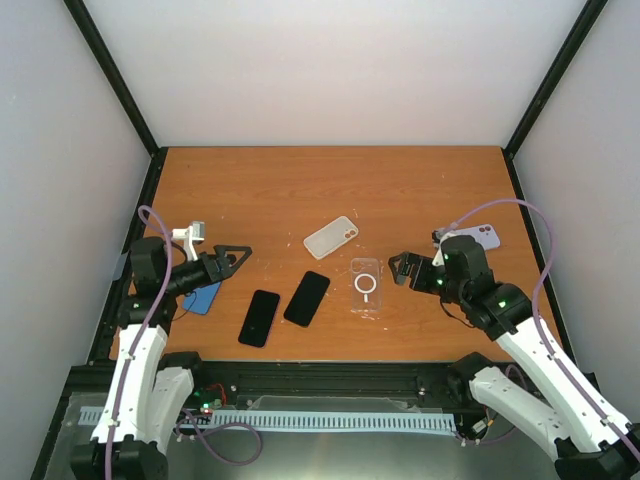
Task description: Put the phone into the phone case
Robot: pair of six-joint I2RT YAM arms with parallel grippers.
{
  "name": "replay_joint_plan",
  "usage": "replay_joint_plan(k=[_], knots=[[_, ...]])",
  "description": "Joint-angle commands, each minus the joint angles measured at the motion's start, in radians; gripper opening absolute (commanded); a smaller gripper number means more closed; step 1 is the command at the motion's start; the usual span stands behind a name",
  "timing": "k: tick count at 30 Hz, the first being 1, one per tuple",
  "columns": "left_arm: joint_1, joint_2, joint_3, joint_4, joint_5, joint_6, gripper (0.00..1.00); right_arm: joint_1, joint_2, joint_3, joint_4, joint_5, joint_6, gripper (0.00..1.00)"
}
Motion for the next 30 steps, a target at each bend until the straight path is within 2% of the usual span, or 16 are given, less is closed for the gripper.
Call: replay_joint_plan(k=[1,9,14,17,21,24,30], knots=[[0.012,-0.025,0.027,0.018,0.016,-0.010,0.99,-0.011,0.010,-0.008,0.029,-0.033,-0.003,1.00],[0.013,0.022,0.052,-0.014,0.013,0.016,0.99,-0.013,0.047,-0.045,0.051,-0.069,0.052,1.00],[0.014,0.040,0.043,-0.026,0.018,0.040,1.00,-0.015,0.116,-0.064,0.078,-0.075,0.066,0.87],[0.012,0.034,0.037,-0.020,0.019,0.043,0.99,-0.011,0.163,-0.080,0.099,-0.032,0.077,0.76],[0.006,0.002,0.027,0.004,0.035,0.039,1.00,0.002,0.253,-0.087,0.121,0.021,0.100,0.68],[0.003,-0.025,0.015,0.026,0.033,0.028,0.99,0.028,0.332,-0.084,0.156,0.041,0.111,0.67],[-0.001,-0.022,0.015,0.013,0.021,0.056,0.99,0.114,0.478,-0.032,0.203,0.134,0.116,0.74]])
